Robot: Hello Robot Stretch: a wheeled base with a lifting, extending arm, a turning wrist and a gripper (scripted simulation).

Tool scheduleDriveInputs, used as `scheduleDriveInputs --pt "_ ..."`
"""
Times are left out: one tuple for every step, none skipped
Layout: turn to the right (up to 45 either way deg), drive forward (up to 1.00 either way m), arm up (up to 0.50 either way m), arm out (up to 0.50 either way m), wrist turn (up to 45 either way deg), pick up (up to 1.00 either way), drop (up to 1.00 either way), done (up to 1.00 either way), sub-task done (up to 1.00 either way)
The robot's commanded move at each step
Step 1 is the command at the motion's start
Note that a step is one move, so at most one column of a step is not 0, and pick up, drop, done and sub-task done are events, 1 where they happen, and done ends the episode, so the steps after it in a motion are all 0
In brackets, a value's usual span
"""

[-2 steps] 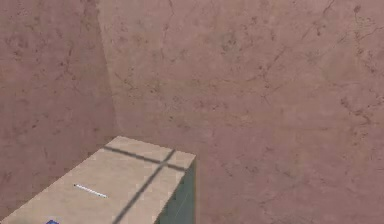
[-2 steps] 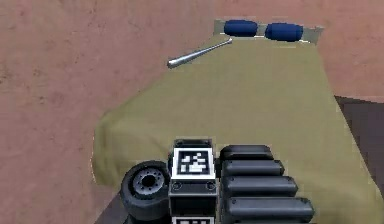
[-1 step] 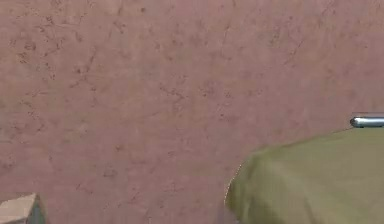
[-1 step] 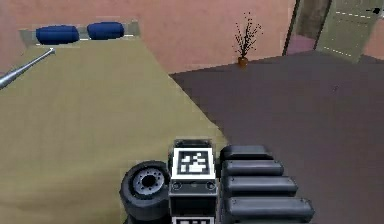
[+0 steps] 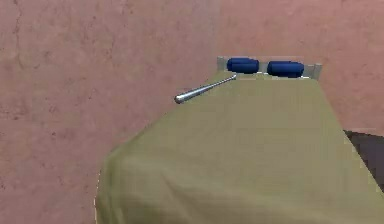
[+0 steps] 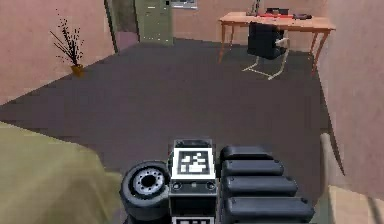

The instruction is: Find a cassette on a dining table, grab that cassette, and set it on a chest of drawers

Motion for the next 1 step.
scheduleDriveInputs --pt "45.0 0.00 0.00 0.00 0.0 0.00 0.00 0.00 0.00"
